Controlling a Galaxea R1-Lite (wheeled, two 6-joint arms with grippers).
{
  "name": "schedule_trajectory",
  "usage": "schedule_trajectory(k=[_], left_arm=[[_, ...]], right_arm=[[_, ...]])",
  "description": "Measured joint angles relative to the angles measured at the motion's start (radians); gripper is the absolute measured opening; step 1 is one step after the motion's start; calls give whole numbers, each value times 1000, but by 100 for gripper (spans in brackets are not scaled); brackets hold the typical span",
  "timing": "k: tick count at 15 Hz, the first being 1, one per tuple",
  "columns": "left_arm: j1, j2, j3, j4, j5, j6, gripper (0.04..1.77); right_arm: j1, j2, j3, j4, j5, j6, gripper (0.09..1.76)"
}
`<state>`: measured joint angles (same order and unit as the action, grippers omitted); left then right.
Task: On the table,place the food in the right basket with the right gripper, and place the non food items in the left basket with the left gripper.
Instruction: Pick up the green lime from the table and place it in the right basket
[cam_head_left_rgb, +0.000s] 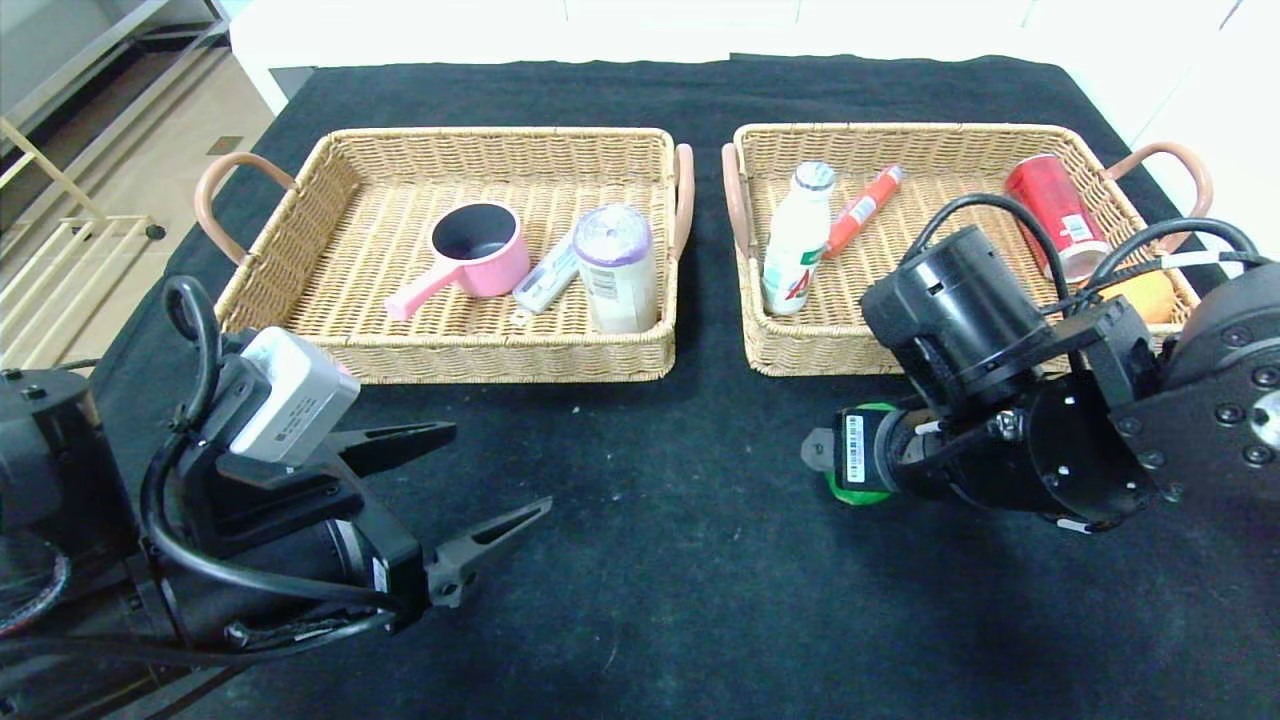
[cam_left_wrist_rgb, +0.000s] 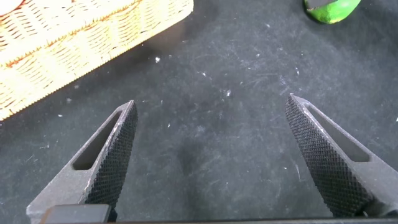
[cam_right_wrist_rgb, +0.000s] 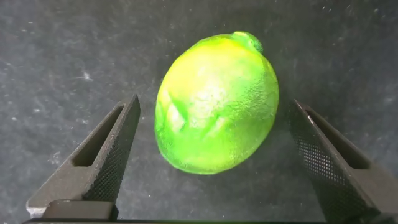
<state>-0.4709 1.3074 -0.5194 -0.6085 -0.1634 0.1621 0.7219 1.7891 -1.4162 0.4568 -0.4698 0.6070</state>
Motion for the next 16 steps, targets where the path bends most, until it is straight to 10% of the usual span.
schedule_trajectory(k=[4,8,16], left_arm=[[1,3,-1,1,2,1,172],[1,6,1,1,2,1,172],[0,14,7,1,1,11,172]], right_arm=[[-5,7,1,-4,1,3,171],[-6,8,4,-6,4,6,115],[0,19,7,-6,4,24,110]])
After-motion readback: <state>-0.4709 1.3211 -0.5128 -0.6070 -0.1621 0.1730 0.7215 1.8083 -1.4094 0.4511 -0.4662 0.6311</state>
